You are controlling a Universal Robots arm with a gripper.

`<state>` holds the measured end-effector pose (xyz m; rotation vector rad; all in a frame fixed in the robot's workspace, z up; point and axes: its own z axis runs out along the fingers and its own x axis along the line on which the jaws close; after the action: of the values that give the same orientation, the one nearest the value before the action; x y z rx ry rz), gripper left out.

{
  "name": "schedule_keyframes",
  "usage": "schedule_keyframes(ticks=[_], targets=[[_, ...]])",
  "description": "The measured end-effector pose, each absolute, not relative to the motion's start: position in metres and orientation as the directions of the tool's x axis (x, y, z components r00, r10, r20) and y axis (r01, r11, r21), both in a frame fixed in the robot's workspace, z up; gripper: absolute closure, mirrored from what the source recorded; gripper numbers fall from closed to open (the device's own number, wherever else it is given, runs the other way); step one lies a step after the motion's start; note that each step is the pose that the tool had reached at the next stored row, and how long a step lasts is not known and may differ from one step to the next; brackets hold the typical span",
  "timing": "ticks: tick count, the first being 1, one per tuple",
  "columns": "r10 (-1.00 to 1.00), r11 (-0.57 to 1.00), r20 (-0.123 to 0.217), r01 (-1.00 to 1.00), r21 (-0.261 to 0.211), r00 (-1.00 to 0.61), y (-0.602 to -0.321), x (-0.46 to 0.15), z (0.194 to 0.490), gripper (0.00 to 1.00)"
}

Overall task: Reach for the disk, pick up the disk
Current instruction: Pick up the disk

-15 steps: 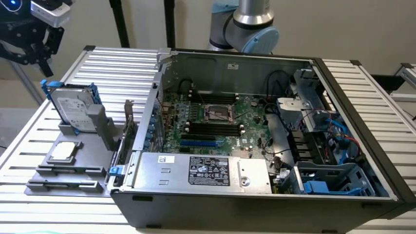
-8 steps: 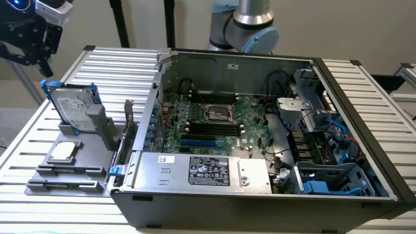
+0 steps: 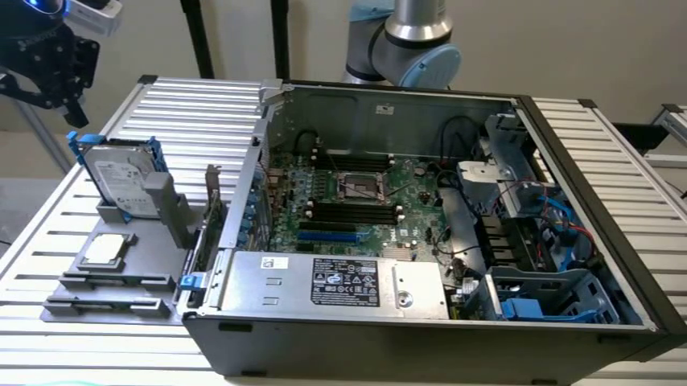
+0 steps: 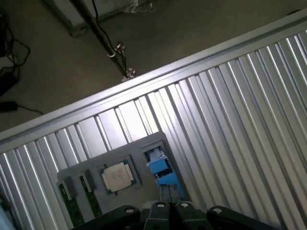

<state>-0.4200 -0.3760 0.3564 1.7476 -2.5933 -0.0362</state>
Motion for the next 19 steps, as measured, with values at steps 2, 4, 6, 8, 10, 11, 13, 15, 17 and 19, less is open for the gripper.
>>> schedule_keyframes(ticks=[2, 4, 6, 8, 10, 11, 13, 15, 17, 19], targets=[[-0.938, 0.347, -0.001, -0.938, 0.027, -0.347, -0.3760, -0.4198, 0.3564, 0.89], [-0.948, 0.317, -0.001, -0.948, 0.027, -0.317, -0.3760, -0.4196, 0.3564, 0.89], [-0.958, 0.286, -0.001, -0.958, 0.027, -0.287, -0.3761, -0.4194, 0.3564, 0.89], [-0.966, 0.257, -0.001, -0.966, 0.027, -0.257, -0.3760, -0.4192, 0.3563, 0.89], [-0.974, 0.226, -0.001, -0.974, 0.027, -0.226, -0.3760, -0.4189, 0.3564, 0.89], [-0.977, 0.212, -0.001, -0.977, 0.027, -0.212, -0.3761, -0.4187, 0.3564, 0.89], [-0.983, 0.185, -0.001, -0.982, 0.027, -0.185, -0.3760, -0.4182, 0.3563, 0.89], [-0.987, 0.162, -0.002, -0.986, 0.027, -0.162, -0.3761, -0.4172, 0.3564, 0.89], [-0.990, 0.141, -0.003, -0.990, 0.027, -0.141, -0.3761, -0.4160, 0.3564, 0.89], [-0.993, 0.120, -0.003, -0.992, 0.028, -0.120, -0.3760, -0.4151, 0.3564, 0.89]])
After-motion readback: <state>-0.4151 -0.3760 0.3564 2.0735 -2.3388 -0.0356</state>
